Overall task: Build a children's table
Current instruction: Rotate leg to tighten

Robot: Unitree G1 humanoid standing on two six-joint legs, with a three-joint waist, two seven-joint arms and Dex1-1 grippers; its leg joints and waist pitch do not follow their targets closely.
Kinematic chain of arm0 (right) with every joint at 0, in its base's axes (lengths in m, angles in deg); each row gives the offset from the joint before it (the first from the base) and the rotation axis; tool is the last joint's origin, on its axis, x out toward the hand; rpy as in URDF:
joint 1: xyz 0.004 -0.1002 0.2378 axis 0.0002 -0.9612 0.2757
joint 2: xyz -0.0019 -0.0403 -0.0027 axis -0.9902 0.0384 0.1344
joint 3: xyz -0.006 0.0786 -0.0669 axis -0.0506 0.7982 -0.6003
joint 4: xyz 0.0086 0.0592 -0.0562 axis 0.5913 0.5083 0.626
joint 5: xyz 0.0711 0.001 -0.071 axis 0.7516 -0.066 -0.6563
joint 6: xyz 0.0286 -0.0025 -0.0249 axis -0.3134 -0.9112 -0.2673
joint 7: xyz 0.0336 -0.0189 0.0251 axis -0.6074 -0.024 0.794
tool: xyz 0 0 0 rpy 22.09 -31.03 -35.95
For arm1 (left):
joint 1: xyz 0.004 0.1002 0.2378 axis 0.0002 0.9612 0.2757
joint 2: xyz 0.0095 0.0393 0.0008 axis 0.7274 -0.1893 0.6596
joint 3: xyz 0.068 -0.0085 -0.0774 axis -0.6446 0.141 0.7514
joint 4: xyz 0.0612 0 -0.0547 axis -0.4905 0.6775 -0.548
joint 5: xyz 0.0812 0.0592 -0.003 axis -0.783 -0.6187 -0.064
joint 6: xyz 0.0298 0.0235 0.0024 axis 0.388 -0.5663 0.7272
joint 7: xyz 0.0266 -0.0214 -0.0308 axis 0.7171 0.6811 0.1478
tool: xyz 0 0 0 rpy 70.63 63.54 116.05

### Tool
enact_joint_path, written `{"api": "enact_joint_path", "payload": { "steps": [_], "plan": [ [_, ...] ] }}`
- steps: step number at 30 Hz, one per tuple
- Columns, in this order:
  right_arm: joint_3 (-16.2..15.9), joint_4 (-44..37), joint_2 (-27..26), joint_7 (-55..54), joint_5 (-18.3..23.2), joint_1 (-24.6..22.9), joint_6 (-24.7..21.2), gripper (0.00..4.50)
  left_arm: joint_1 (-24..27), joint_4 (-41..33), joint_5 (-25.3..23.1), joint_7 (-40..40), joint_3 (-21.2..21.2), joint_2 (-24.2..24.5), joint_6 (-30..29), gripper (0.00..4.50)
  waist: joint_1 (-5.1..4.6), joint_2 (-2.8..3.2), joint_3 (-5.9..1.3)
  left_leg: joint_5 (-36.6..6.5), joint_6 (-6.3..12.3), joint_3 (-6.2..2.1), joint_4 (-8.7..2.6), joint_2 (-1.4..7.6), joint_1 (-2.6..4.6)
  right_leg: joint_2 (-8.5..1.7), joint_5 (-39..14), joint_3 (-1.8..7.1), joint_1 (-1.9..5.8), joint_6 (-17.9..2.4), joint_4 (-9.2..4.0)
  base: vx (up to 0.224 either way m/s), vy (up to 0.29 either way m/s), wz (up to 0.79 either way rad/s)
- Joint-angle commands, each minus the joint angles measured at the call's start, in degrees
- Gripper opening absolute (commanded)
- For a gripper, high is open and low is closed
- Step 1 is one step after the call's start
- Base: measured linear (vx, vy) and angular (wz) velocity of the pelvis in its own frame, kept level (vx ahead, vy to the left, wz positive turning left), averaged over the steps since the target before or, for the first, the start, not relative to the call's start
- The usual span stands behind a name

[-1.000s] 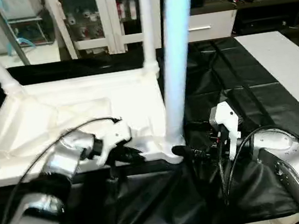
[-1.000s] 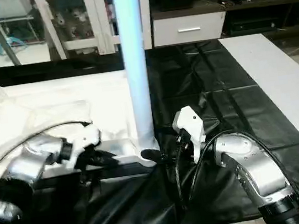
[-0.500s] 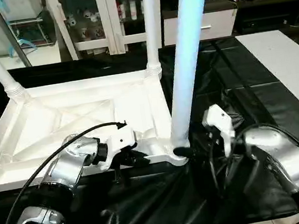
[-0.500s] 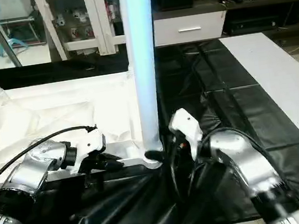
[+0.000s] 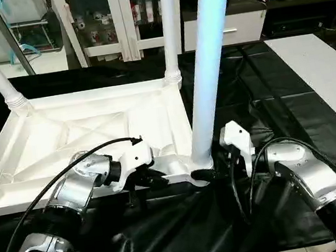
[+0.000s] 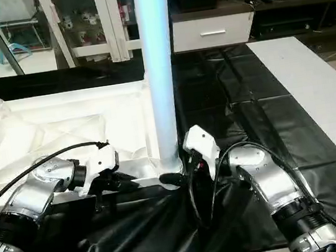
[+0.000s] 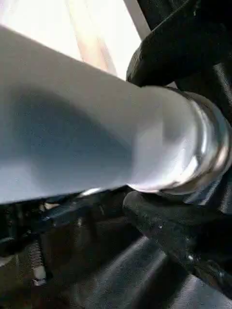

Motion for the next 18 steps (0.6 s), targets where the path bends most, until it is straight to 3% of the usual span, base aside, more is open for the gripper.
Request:
{"api": "enact_joint_path", "payload": {
  "steps": [1, 8, 18],
  "plan": [
    [-0.15, 0.87, 0.66, 0.79, -0.43, 1.11, 0.88, 3.19, 0.16, -0.27, 0.63, 0.63, 0.1, -0.56, -0.33, 0.0, -0.35, -0.57, -3.5, -10.04, 3.68, -1.53, -3.88, 4.51, 0.64, -5.23, -7.0, 3.21, 2.28, -12.8, -4.9, 0.0, 0.0, 0.0],
    [0.59, 2.58, -0.4, 0.8, -0.24, 2.03, 1.12, 2.73, 0.02, -0.07, 0.71, 0.61, 0.13, -0.45, -0.44, 0.0, -0.44, -0.44, -3.46, -10.51, 3.69, -1.57, -3.98, 4.58, 0.66, -5.17, -7.23, 3.18, 2.18, -12.98, -4.9, 0.0, 0.0, 0.0],
    [1.97, 3.65, -2.76, -0.49, 0.74, 1.11, 2.97, 2.7, 0.45, 0.03, 0.4, 0.89, -0.05, -0.16, -1.41, 0.0, -0.53, -0.42, -3.39, -11.47, 3.19, -1.58, -4.13, 4.61, 0.72, -5.21, -8.14, 3.25, 2.09, -13.02, -5.03, 0.0, 0.0, 0.0]
  ]
}}
